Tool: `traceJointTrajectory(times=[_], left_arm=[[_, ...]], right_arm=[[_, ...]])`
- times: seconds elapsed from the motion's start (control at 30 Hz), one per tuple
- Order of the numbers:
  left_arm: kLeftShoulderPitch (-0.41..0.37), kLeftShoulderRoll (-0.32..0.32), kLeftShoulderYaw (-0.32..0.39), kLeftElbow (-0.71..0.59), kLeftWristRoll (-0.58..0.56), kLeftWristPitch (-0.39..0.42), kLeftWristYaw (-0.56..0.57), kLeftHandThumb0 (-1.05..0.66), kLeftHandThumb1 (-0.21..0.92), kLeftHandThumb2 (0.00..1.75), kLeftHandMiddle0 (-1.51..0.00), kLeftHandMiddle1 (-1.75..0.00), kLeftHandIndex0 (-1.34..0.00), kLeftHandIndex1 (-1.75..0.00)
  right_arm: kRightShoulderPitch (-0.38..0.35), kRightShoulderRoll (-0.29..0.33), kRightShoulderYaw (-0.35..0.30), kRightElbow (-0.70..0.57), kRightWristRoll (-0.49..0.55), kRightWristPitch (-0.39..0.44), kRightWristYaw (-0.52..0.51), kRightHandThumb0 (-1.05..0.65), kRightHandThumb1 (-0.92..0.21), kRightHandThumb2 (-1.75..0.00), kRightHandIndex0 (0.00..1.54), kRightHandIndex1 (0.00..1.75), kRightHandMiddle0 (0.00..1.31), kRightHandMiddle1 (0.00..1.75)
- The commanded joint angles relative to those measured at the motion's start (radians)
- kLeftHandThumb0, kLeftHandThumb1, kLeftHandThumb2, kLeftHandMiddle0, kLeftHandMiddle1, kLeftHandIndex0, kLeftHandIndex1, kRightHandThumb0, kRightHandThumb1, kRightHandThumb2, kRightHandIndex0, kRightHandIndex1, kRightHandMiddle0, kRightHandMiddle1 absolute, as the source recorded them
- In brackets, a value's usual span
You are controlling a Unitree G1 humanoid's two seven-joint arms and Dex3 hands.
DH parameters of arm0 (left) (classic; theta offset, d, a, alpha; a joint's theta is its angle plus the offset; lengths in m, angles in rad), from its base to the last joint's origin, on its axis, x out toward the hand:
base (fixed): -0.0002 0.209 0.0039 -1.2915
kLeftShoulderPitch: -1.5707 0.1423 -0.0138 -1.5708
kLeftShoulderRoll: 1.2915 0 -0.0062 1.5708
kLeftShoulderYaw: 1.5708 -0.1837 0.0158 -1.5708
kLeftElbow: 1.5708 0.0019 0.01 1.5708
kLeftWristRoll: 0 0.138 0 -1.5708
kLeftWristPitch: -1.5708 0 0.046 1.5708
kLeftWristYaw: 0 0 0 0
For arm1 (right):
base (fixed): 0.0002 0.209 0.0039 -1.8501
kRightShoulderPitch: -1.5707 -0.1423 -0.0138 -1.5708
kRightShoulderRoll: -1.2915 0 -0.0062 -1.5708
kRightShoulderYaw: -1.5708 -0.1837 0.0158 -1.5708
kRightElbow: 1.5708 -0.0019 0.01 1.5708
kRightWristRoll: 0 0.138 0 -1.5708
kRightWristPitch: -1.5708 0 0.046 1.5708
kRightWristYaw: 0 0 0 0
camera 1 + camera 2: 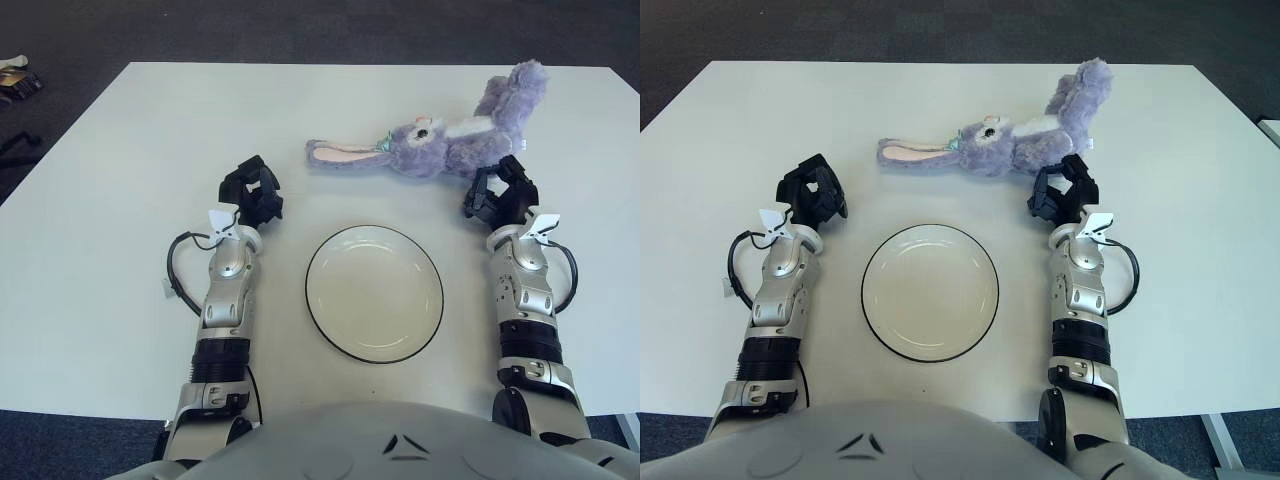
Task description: Put the doll into the plate.
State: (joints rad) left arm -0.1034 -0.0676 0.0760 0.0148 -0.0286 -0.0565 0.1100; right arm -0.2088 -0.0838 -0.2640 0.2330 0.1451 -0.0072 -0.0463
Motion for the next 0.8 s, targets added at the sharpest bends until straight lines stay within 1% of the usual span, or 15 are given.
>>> traceJointTrajectory(times=[0.0,0.23,0.53,0.67,0.77], left_arm=[[0.061,0.000,0.003,0.033,0.000,-0.009,-0.002,-0.49,0.75,0.95,-1.34,-1.75,-1.05,-1.75],[0.060,0.003,0.003,0.037,-0.002,-0.015,-0.009,-0.50,0.76,0.96,-1.35,-1.75,-1.06,-1.75],[0.060,0.003,0.005,0.038,-0.001,-0.011,-0.005,-0.49,0.76,0.95,-1.34,-1.75,-1.05,-1.75],[0.058,0.006,0.006,0.041,0.002,-0.014,-0.003,-0.49,0.76,0.95,-1.34,-1.75,-1.05,-1.75],[0.054,0.011,0.007,0.044,0.006,-0.009,-0.001,-0.50,0.76,0.95,-1.34,-1.75,-1.05,-1.75]], right_arm=[[0.067,0.032,0.000,0.041,0.021,0.076,-0.012,-0.45,-0.41,-1.21,1.25,1.75,0.55,1.75],[0.078,0.037,0.001,0.022,0.016,0.077,-0.012,-0.46,-0.39,-1.23,1.26,1.75,0.56,1.75],[0.091,0.034,0.018,0.002,-0.021,0.065,-0.037,-0.46,-0.39,-1.23,1.25,1.75,0.56,1.75],[0.104,0.036,0.030,-0.030,-0.057,0.053,-0.076,-0.46,-0.39,-1.23,1.24,1.75,0.56,1.75],[0.121,0.036,0.034,-0.093,-0.090,0.047,-0.114,-0.46,-0.39,-1.23,1.23,1.75,0.56,1.75]])
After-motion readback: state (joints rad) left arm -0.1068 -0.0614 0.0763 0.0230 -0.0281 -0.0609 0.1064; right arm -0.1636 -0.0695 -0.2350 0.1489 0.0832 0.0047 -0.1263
